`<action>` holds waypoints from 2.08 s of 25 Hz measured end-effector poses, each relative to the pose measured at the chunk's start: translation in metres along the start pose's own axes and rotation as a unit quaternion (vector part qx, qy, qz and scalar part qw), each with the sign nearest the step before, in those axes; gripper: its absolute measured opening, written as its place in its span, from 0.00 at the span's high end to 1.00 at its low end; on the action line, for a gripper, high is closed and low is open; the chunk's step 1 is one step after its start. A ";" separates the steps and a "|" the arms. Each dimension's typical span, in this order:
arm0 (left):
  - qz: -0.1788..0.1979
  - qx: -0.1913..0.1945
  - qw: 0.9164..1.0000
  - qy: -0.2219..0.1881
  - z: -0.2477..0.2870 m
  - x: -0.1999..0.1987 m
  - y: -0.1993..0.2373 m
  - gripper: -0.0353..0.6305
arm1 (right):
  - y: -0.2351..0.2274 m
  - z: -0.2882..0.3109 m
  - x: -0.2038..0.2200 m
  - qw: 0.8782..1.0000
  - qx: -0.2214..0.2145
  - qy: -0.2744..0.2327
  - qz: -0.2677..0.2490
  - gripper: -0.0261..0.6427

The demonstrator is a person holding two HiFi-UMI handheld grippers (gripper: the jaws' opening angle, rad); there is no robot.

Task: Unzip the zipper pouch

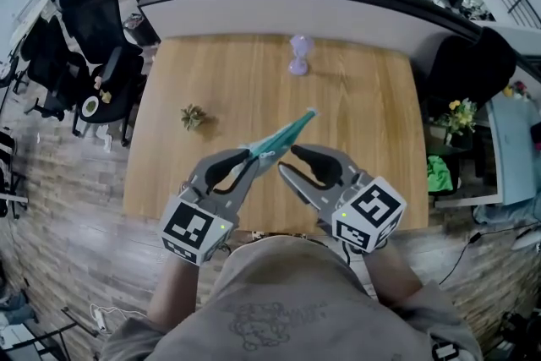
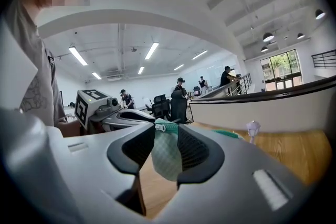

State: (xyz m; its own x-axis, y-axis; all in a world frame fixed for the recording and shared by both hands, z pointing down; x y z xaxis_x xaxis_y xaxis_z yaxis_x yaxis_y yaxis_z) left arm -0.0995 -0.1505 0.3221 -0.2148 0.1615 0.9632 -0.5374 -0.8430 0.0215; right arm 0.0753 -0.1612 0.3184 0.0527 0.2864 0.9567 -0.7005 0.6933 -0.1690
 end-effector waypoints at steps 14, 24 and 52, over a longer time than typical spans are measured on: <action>-0.017 0.035 0.999 0.009 0.015 0.011 -0.017 0.86 | 0.014 0.000 0.019 0.999 -0.016 0.028 0.008 0.85; -0.016 0.040 0.999 0.022 0.013 0.015 -0.022 0.86 | 0.016 0.001 0.026 0.999 -0.003 0.040 -0.003 0.93; -0.013 0.026 0.999 0.024 -0.006 0.007 -0.008 0.88 | -0.065 -0.037 0.011 0.988 0.147 0.044 -0.021 0.94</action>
State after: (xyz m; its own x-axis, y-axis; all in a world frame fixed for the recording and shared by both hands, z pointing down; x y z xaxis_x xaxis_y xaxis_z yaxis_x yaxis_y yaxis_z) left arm -0.1016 -0.1390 0.3271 -0.2405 0.2073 0.9482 -0.5004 -0.8636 0.0619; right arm 0.1482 -0.1786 0.3306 0.1384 0.3278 0.9346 -0.8722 0.4874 -0.0418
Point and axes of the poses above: the fingertips, and each gripper's own axes: z forward along the fingers, y to its left, x out of its underside, the point moved 8 cm from there along -z, backward along the fingers, and after that the axes turned 13 degrees about x, right-handed, at the moved point
